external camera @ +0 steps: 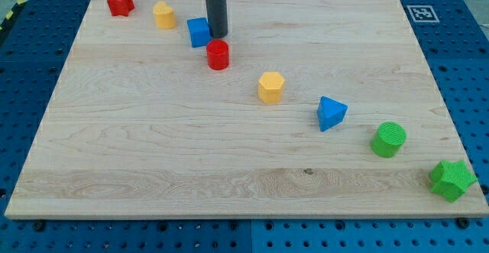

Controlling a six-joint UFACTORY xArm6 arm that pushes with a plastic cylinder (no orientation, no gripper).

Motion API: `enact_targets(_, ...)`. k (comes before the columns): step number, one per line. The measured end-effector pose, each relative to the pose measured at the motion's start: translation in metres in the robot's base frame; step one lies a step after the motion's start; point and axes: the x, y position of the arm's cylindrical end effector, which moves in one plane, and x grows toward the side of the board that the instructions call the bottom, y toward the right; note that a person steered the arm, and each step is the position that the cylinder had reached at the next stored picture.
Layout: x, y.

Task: Push the blue cube a bit down and left

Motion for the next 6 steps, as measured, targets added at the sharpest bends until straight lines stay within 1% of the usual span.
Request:
enact_targets(2, 0.002, 0.0)
enact_targets(4, 0.003, -0.019)
enact_targets(5, 0.003, -0.019)
enact_targets(6, 0.003, -0.007)
